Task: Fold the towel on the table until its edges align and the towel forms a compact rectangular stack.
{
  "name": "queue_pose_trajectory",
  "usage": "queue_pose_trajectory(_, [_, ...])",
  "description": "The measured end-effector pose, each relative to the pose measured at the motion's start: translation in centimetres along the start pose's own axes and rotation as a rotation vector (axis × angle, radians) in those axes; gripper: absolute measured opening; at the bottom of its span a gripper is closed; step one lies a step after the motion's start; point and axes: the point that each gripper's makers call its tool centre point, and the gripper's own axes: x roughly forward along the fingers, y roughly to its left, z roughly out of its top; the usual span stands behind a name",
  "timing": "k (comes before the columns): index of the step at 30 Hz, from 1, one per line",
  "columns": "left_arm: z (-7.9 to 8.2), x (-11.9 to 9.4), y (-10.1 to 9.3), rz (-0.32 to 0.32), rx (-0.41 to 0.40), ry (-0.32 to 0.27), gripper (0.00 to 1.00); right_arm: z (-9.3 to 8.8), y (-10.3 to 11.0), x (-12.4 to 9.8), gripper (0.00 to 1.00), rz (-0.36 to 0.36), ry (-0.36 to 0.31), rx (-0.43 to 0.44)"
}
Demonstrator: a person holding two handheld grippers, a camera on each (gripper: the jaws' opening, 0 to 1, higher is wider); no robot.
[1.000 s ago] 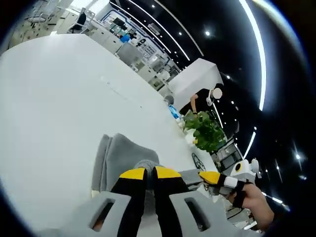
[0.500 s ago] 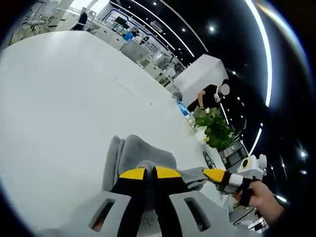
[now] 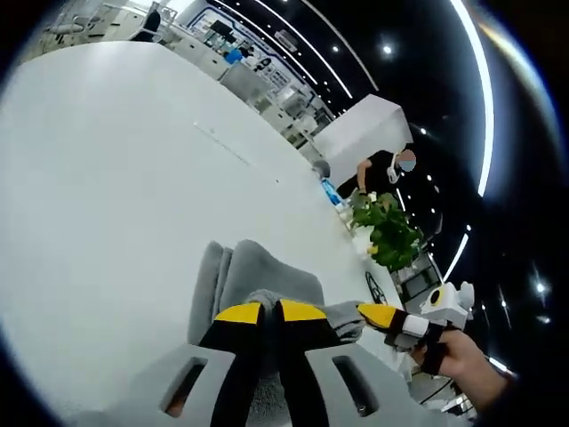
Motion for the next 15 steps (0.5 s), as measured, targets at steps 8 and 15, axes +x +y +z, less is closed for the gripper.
queue_pose_trajectory(8, [0.3,1.1,-0.1,-0.007,0.012,0.0,0.06,0.4,-0.9,0.8,0.07,-0.028,-0.018,0.009])
queue_pose_trajectory(15, [0.8,1.0,-0.3,-0.023,0.117,-0.019,0.09,1.6,-1.5,0.9,0.19,-0.047,-0.041,-0.209])
